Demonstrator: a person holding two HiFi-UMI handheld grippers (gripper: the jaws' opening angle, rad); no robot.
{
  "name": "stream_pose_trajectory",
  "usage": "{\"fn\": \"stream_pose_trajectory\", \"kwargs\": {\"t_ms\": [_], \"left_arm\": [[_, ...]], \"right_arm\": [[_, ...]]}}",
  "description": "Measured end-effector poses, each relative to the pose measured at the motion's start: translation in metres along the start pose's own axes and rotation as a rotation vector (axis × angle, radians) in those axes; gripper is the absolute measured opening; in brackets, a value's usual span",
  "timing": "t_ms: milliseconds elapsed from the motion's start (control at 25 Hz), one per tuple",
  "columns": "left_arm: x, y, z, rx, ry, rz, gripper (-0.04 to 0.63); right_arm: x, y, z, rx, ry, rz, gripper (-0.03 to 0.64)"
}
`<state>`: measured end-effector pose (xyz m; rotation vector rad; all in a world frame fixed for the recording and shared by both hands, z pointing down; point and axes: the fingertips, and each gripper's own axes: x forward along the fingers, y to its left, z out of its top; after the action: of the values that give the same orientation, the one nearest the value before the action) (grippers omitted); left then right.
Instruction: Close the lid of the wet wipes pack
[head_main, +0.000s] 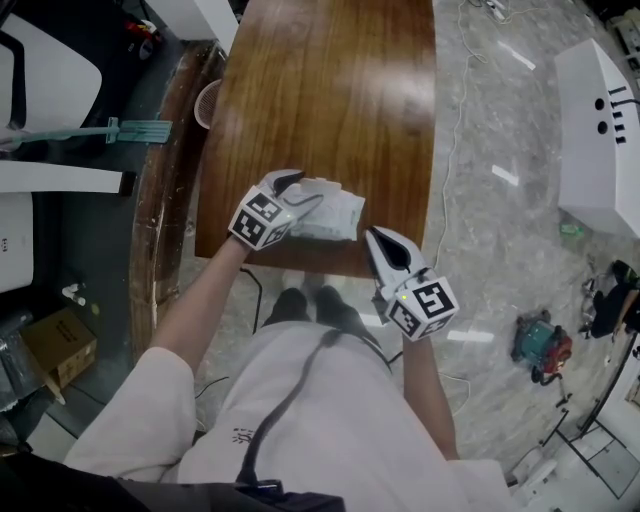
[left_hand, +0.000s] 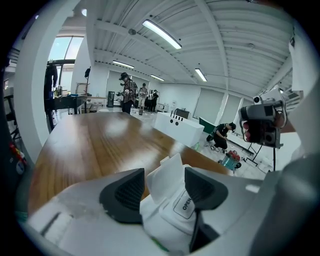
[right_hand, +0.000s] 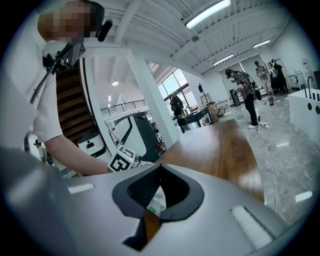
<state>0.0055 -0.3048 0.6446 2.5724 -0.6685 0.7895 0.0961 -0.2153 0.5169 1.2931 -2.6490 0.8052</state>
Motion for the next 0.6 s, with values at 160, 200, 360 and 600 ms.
{"fn": "stream_pose_trajectory", "kwargs": {"t_ms": [160, 200, 360, 600], "left_arm": [[-0.001, -0.005, 0.001, 0.007, -0.007, -0.010, 0.265], [-0.002, -0.005, 0.002, 0.005, -0.011, -0.011, 0.265], [-0.007, -0.008, 0.000, 0.001, -0.016, -0.014, 0.252], [-0.011, -0.013, -0.005, 0.009, -0.014, -0.015, 0.244]], "right_arm": [[-0.002, -0.003, 0.003, -0.002, -0.011, -0.010, 0.009], [-0.003, -0.003, 0.004, -0.003, -0.012, -0.012, 0.009], [-0.004, -0.001, 0.001, -0.007, -0.011, -0.012, 0.009], [-0.004, 0.004, 0.000, -0.007, -0.017, -0.012, 0.009]]}}
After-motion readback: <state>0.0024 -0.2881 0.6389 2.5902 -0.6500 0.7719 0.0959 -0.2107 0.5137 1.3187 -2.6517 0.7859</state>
